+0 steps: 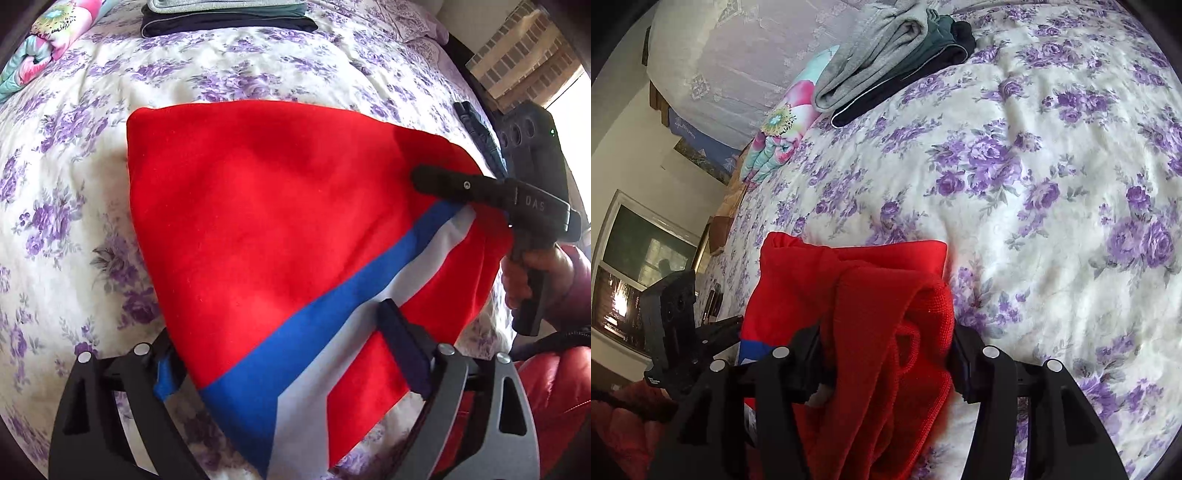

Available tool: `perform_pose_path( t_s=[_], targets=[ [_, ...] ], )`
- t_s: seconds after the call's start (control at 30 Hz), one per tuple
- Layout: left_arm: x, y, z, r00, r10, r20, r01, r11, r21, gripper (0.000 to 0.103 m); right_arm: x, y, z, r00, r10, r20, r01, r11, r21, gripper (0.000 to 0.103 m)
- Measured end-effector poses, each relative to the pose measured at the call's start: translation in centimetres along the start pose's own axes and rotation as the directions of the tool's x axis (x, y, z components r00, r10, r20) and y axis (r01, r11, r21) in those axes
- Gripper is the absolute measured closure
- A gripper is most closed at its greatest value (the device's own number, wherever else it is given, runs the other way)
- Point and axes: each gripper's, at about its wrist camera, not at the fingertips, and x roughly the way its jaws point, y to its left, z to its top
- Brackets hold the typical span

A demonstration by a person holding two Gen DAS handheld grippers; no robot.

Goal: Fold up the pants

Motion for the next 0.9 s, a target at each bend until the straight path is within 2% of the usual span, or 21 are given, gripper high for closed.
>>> perform_pose_path(
  t_s=[0.13,0.27,0.5,0.63,0.77,0.9],
  targets=[
    [-0.4,-1.0,-0.1,0.998,0.055,0.021,-0.056,0.997,0.046,0.025,0.1,0.1,0.0,1.000,-0.009,-0.006,0.009,1.000,-0.001,0.047],
    [-0.7,-1.0,-0.2,0.997,0.072,0.033,-0.073,0.996,0.048,0.030,0.4,0.5,0.2,1.000,-0.020,-0.018,0.020,1.000,-0.012,0.042],
    [-0.9,-1.9,-0.1,0.991,0.124,0.041,-0.127,0.988,0.086,0.033,1.3,2.4,0.1,0.994,-0.103,-0.037,0.098,0.987,-0.127,0.033],
    [-1.0,-2.1,-0.2,0.989,0.138,0.045,-0.141,0.985,0.095,0.035,1.4,2.7,0.0,0.992,-0.122,-0.032,0.116,0.984,-0.135,0.033],
    [-1.2,-2.3,-0.3,0.987,0.152,0.050,-0.157,0.982,0.107,0.038,0.8,2.5,0.0,0.992,-0.128,-0.014,0.126,0.987,-0.096,0.039],
    [-1.2,-2.4,-0.4,0.987,0.155,0.053,-0.159,0.982,0.105,0.039,-0.1,1.6,0.0,0.996,-0.088,0.003,0.088,0.996,-0.022,0.049]
  ],
)
